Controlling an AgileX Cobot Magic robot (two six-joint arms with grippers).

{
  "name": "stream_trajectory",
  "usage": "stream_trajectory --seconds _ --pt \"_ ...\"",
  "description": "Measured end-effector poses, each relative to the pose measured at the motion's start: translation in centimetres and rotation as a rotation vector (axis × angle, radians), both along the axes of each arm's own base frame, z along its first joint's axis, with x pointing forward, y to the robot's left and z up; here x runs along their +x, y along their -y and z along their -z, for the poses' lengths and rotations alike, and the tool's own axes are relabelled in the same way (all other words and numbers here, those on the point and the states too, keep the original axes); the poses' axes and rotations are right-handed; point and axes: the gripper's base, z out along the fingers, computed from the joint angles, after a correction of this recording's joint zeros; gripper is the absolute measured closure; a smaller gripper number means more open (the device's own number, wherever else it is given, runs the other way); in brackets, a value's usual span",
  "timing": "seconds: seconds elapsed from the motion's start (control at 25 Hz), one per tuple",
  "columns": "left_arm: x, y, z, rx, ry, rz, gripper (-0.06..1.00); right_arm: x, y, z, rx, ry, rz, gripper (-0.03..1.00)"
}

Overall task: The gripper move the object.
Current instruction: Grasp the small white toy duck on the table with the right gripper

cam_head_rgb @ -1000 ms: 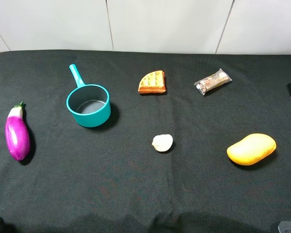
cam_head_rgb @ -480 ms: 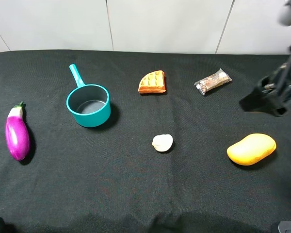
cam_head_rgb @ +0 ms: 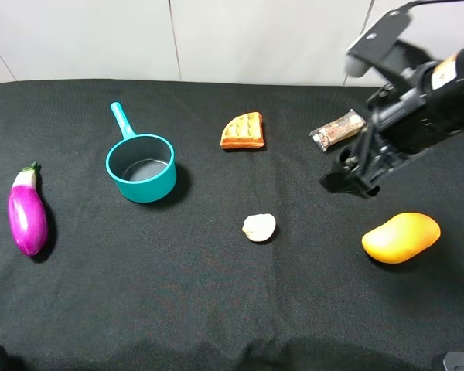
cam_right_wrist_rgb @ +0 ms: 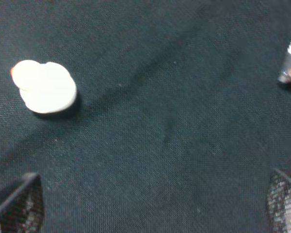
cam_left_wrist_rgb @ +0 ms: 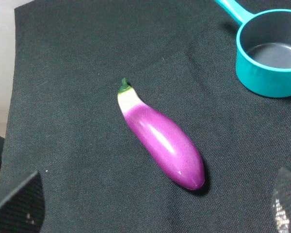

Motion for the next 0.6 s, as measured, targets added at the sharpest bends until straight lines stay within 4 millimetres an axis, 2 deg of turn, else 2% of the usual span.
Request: stream_trajectory --seconds 0.28,0.6 --pt "0.0 0.0 0.0 0.000 0.000 0.000 -0.05 0.0 -2.5 2.1 -0.021 -0.033 -0.077 0.27" --pt "0.0 -0.2 0.0 0.023 0.003 -0.016 -0.05 0.0 -4.3 3.5 -0.007 -0.064 -0.112 0.27"
